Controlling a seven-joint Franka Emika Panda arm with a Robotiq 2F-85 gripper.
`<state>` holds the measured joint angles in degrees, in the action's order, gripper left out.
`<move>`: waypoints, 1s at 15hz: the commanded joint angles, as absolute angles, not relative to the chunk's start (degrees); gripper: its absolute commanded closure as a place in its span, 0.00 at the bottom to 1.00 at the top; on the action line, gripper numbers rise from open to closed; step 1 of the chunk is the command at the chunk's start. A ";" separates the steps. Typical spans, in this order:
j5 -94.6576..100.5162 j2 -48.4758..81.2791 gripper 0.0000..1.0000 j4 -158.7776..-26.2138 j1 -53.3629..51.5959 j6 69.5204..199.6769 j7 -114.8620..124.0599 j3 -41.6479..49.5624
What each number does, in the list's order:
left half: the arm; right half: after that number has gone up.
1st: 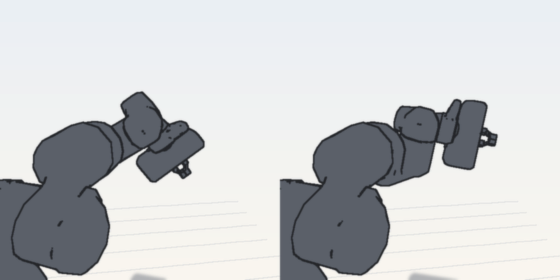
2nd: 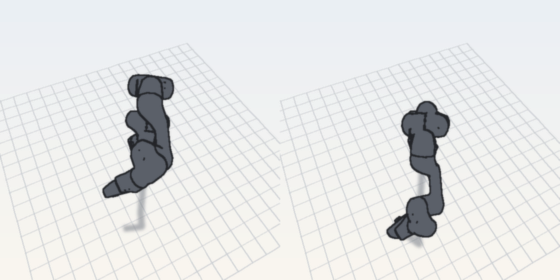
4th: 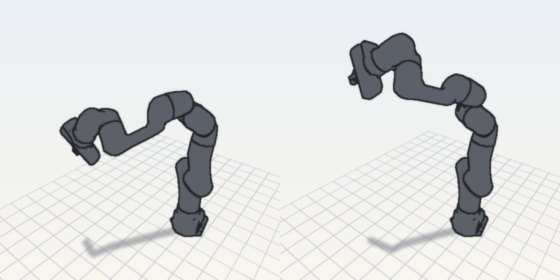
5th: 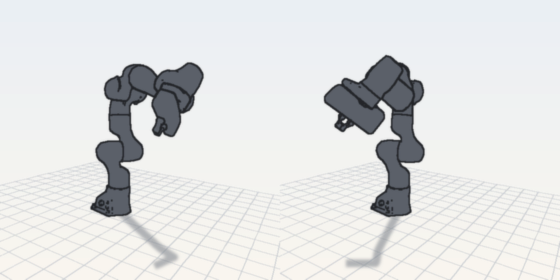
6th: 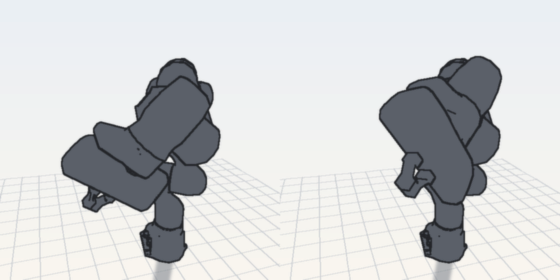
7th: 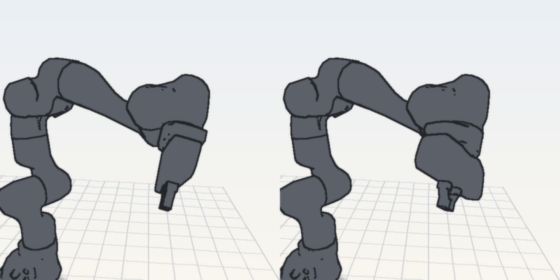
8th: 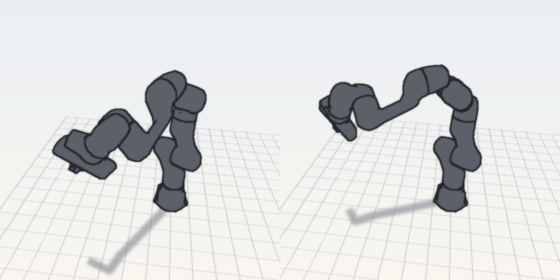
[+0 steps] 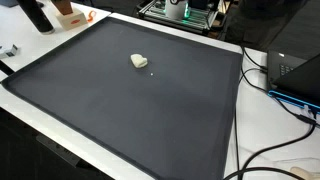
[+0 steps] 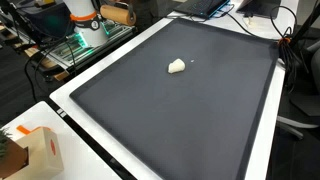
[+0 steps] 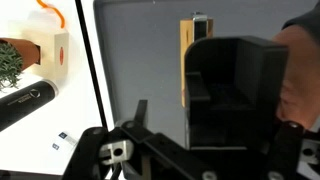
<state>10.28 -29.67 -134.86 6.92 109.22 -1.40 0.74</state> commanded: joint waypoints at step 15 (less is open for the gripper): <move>11.12 -29.38 0.73 -133.77 5.40 109.55 -1.66 1.40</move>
